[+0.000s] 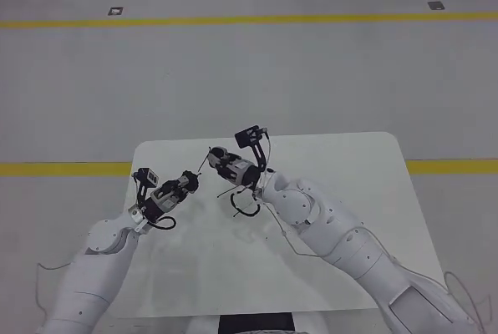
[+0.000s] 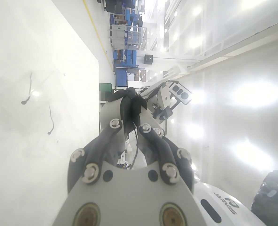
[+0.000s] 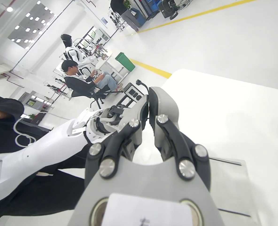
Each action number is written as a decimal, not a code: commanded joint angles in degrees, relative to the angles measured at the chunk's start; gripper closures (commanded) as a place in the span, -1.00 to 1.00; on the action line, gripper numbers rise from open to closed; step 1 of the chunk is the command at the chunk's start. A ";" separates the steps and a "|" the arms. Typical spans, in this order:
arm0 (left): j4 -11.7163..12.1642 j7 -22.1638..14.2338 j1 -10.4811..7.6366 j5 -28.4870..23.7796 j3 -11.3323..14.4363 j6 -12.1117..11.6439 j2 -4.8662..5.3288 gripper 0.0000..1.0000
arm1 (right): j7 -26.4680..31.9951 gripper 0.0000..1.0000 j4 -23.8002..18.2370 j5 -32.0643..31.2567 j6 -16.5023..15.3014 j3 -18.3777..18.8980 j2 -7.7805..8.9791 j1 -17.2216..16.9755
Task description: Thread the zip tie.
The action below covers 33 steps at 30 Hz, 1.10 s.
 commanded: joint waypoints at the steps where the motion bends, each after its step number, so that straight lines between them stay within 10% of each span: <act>1: 0.00 0.00 0.00 0.00 0.00 0.00 0.00 1.00 | 0.03 1.00 0.27 -0.41 -0.06 0.14 -0.15 0.05; 33: 0.00 0.00 0.00 0.00 0.00 0.00 0.00 1.00 | 2.14 1.00 0.47 -4.08 -0.73 3.65 -1.45 -2.07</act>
